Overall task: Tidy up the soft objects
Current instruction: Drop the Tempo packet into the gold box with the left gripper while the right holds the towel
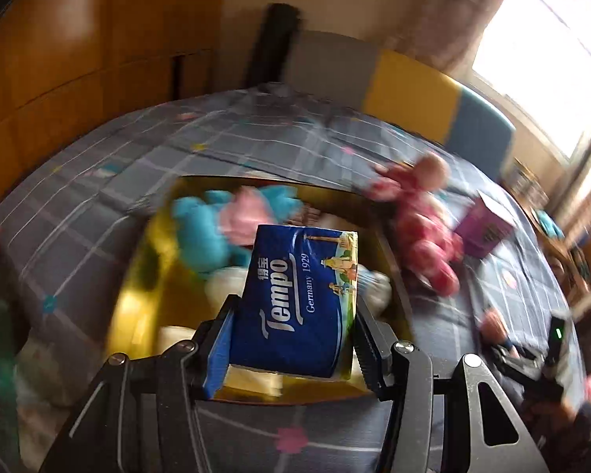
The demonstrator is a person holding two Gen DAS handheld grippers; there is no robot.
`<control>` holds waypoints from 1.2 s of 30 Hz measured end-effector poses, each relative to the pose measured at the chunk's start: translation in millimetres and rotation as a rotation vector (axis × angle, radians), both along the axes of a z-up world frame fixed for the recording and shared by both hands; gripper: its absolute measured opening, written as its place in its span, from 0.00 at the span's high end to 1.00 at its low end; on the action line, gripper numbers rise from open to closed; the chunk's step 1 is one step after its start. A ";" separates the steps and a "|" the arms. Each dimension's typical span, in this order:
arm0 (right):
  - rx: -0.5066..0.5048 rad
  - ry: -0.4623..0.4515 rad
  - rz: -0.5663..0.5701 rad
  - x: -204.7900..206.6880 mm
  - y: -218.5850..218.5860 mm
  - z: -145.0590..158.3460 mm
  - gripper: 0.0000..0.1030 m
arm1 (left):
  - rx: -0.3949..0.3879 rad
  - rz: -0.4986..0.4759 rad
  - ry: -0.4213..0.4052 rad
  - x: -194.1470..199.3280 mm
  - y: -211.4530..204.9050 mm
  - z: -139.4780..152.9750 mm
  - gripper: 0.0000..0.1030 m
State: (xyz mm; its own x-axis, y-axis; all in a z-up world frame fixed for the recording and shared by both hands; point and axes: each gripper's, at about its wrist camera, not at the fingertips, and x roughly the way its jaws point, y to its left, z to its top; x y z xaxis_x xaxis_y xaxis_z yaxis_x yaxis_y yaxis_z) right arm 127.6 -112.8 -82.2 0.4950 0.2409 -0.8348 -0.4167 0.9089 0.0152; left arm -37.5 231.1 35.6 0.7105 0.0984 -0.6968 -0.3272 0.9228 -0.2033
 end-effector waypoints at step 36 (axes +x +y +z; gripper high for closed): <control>-0.013 -0.004 -0.005 -0.7 1.8 -1.8 0.54 | 0.048 0.303 0.176 21.0 82.6 -68.8 0.27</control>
State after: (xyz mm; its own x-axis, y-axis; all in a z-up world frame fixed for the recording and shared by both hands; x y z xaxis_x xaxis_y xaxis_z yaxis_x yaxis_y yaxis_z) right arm 126.9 -111.0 -83.9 0.4992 0.2273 -0.8361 -0.4122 0.9111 0.0016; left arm -16.5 313.7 -33.3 0.5132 0.3219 -0.7956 -0.6137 0.7856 -0.0780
